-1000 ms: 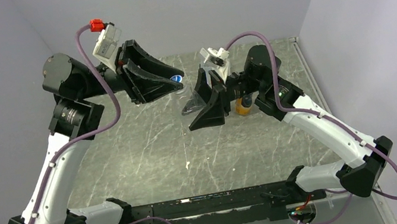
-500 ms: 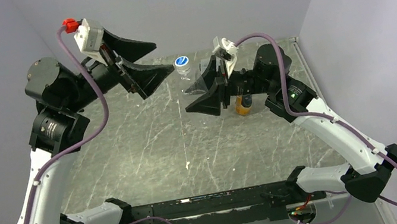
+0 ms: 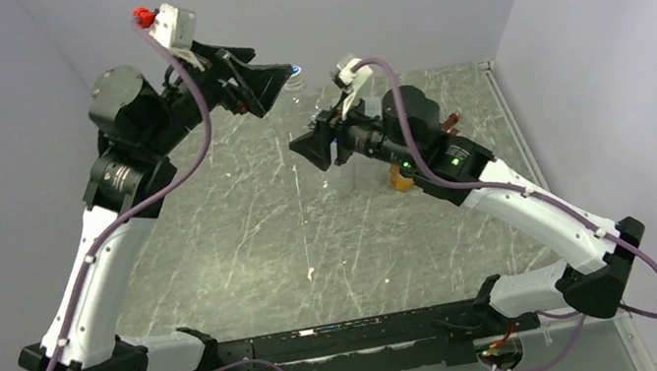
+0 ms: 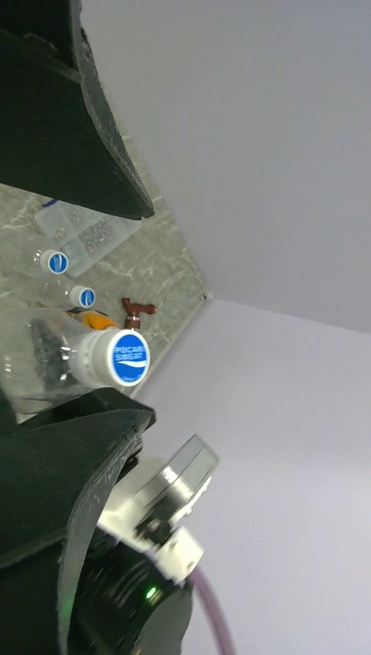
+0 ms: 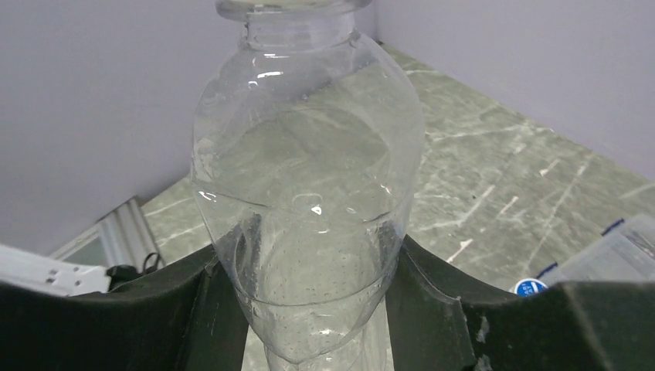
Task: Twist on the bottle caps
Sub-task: Screw the bottle cap onto the plastic bottle.
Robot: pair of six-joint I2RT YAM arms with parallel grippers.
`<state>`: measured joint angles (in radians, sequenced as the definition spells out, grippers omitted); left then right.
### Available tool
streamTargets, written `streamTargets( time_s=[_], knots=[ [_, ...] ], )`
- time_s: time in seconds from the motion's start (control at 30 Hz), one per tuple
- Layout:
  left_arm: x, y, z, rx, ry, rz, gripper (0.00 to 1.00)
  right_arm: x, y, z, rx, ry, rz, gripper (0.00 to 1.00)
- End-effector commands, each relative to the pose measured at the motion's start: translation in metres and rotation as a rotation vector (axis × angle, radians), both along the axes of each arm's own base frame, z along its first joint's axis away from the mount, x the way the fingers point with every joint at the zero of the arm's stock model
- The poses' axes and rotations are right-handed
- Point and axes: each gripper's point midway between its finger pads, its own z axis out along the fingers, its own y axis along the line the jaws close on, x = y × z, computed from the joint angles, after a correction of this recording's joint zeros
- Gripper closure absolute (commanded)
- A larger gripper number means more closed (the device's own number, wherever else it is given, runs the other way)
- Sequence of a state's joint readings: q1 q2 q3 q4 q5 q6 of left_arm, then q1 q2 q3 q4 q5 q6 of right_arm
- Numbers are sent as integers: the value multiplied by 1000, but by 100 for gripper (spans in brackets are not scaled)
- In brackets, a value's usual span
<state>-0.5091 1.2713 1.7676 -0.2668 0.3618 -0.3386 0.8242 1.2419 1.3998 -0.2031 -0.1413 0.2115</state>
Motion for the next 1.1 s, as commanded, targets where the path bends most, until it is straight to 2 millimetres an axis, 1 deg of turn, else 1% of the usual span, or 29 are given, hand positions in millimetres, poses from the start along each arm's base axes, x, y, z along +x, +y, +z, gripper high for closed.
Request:
streamTargets(
  time_s=[0.0, 0.17, 0.37, 0.5, 0.67, 0.87, 1.07],
  knots=[
    [13, 6, 9, -36, -8, 68, 4, 22, -7, 14, -8, -56, -179, 65],
    [18, 6, 0, -22, 15, 82, 7, 29, -2, 7, -35, -53, -215, 66],
    [31, 9, -14, 0, 73, 137, 14, 32, 3, 7, -40, -61, -236, 66],
    [39, 7, -22, 6, 106, 147, 18, 34, 7, 5, -50, -61, -243, 67],
    [40, 0, -27, 6, 113, 117, 20, 36, 11, 1, -69, -61, -250, 67],
    [42, -7, -37, 13, 138, 91, 28, 37, 13, -2, -82, -59, -255, 67],
    [44, -10, -42, 25, 160, 82, 30, 38, 14, -3, -87, -60, -258, 67]
  ],
)
